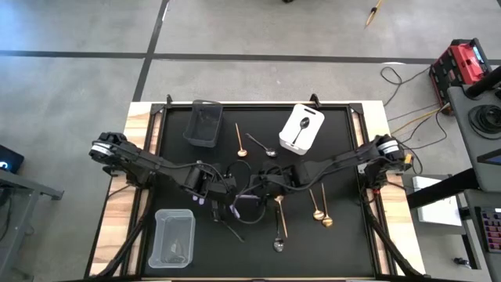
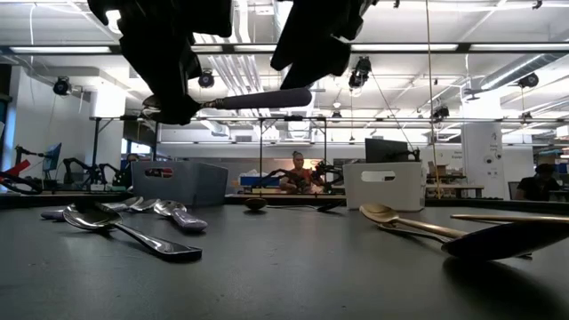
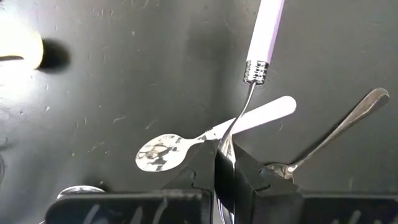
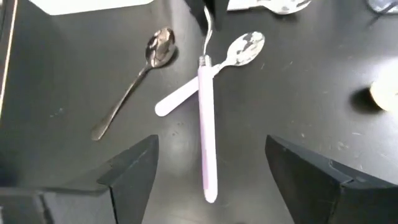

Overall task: Sort silverware by color (type)
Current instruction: Put the purple spoon into the transparent bin

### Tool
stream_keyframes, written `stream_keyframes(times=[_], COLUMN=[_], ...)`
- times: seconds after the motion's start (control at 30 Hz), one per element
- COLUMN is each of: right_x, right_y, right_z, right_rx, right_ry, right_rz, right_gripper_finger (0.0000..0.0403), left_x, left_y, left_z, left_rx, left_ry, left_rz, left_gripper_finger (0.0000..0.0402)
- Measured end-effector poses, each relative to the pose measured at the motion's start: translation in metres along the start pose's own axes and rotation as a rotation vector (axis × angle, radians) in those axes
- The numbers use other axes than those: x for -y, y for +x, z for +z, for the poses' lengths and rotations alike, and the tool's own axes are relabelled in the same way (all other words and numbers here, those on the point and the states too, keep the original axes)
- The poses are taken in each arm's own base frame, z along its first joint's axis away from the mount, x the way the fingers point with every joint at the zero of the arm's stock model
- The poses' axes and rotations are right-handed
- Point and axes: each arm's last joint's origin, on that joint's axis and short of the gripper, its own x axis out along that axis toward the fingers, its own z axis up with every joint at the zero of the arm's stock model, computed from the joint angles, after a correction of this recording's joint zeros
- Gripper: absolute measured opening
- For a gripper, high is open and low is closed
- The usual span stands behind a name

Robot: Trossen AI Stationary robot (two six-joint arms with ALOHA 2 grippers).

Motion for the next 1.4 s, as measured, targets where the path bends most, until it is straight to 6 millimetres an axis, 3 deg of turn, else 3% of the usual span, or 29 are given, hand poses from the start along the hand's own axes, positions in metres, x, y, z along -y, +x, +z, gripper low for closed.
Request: stream_keyframes(times=[0.23,0.5,0.7,1.03,1.1,1.4], right_x=[0.0,0.005,0.01,0.011,0.011,0.014], right_y=[0.022,0.026,0.027,0.027,0.027,0.023], right_z=[-0.007,-0.004,-0.003,-0.003,-0.003,-0.009], right_rx=[-0.054,-0.041,-0.041,-0.044,-0.045,-0.115], right_ry=[-0.055,-0.062,-0.053,-0.098,-0.104,-0.111], right_rz=[-0.011,-0.019,-0.024,-0.018,-0.023,-0.052], right_gripper_finger=[0.0286,0.0261,0.0193,0.0026,0.0024,0.0025], left_x=[0.0,0.0,0.0,0.0,0.0,-0.004], left_y=[0.0,0.0,0.0,0.0,0.0,-0.015], left_z=[0.0,0.0,0.0,0.0,0.0,0.0], left_rx=[0.004,0.001,0.002,0.008,0.011,0.068], left_ry=[0.032,0.034,0.036,0.029,0.017,0.092], left_rz=[-0.002,-0.002,-0.002,0.012,0.016,0.027], left_gripper_finger=[0.0002,0.0002,0.0002,0.0004,0.0018,0.0154])
